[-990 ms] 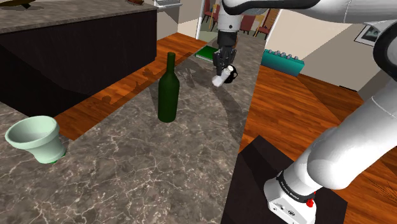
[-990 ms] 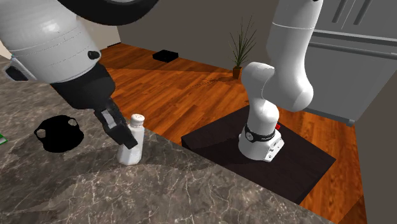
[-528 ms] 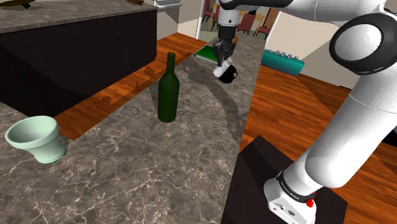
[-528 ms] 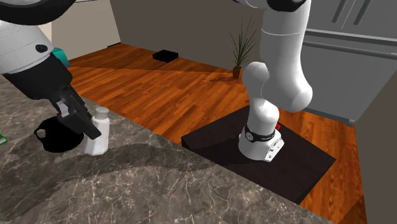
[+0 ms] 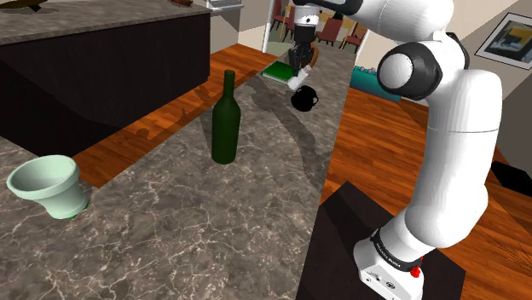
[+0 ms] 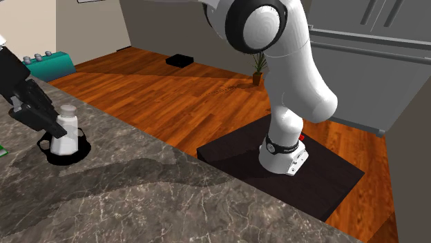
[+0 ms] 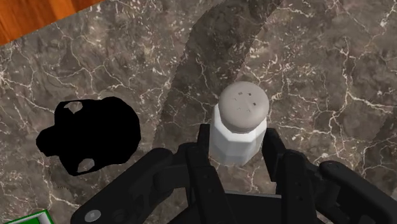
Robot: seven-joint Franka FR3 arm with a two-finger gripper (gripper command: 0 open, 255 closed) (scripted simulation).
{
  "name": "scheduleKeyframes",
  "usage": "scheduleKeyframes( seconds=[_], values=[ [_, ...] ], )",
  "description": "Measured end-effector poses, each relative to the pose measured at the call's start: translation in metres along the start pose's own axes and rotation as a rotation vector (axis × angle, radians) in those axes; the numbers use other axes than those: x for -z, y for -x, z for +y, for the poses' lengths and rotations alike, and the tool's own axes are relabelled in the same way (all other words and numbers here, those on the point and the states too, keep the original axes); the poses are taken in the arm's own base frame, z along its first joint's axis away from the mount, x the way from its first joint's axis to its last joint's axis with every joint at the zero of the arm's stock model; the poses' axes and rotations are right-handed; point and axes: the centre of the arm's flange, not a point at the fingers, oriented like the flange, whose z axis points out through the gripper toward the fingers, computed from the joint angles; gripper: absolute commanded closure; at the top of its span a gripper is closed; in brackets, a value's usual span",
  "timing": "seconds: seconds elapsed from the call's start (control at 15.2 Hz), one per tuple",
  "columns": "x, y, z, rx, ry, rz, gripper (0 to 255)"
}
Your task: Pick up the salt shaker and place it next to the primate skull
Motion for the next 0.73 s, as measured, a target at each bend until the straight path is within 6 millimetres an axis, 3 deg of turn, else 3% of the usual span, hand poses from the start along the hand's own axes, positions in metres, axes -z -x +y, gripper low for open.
scheduleKeyframes(
  seconds=[0.2,0.73],
  values=[
    [-0.011,-0.011,0.01,0.001,0.0,-0.002,255],
    [-0.054,-0.022,0.011,0.002,0.0,-0.001,255]
  ],
)
